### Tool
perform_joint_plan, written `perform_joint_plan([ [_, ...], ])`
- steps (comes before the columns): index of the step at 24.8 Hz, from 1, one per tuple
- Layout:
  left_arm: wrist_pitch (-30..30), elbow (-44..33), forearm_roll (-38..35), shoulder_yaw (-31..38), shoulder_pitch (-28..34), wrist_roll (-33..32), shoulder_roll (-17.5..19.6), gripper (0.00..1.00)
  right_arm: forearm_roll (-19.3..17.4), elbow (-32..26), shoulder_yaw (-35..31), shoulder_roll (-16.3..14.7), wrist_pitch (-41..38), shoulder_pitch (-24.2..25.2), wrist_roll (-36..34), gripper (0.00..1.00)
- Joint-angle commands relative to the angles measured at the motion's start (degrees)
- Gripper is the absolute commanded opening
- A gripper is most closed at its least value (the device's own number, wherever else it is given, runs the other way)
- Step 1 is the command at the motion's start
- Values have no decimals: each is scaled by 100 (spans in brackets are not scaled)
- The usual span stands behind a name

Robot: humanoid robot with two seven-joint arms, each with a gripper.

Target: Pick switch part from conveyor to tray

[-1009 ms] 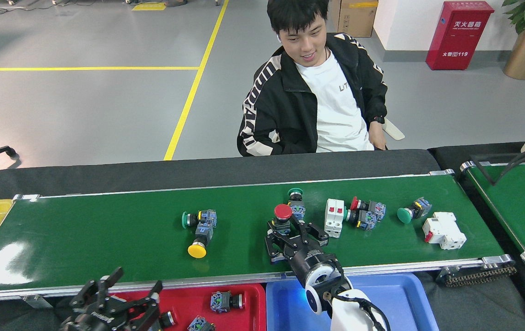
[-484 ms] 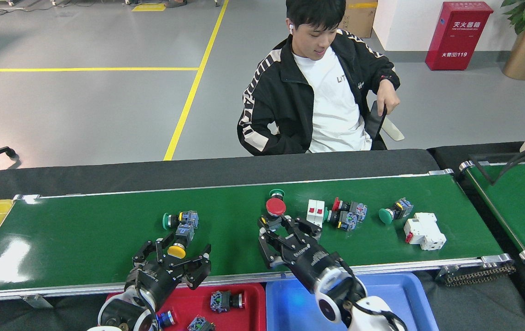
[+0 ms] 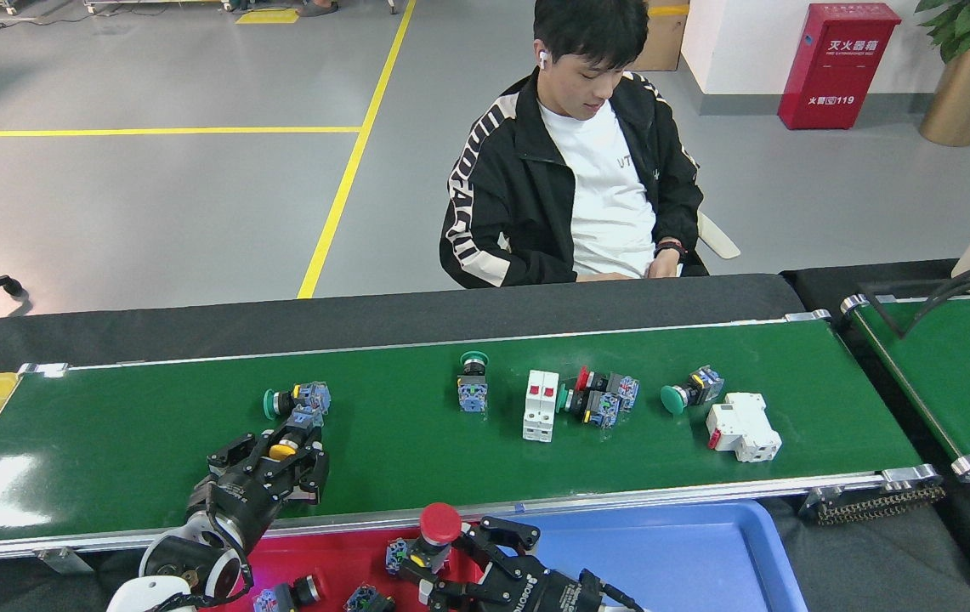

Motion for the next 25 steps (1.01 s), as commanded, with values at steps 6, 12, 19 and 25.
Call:
perform_joint_plan([
  [6,-1074,-958,805,544,809,115,553,6,-61,-162,-859,51,233,-77,78,100],
  [12,-2674,-2065,920,1827,2382,625,703,7,-61,-241,-2028,16,1824,2,60,100],
  [19,-2674,-2311,436,1897,2901,941,835,39,132,-1199,-2037,-265,2615,1514,-239,100],
  [25,-2674,-2364,392,1388,2901,941,782,90,633,-944,-1940,148,2931,1013,-212,100],
])
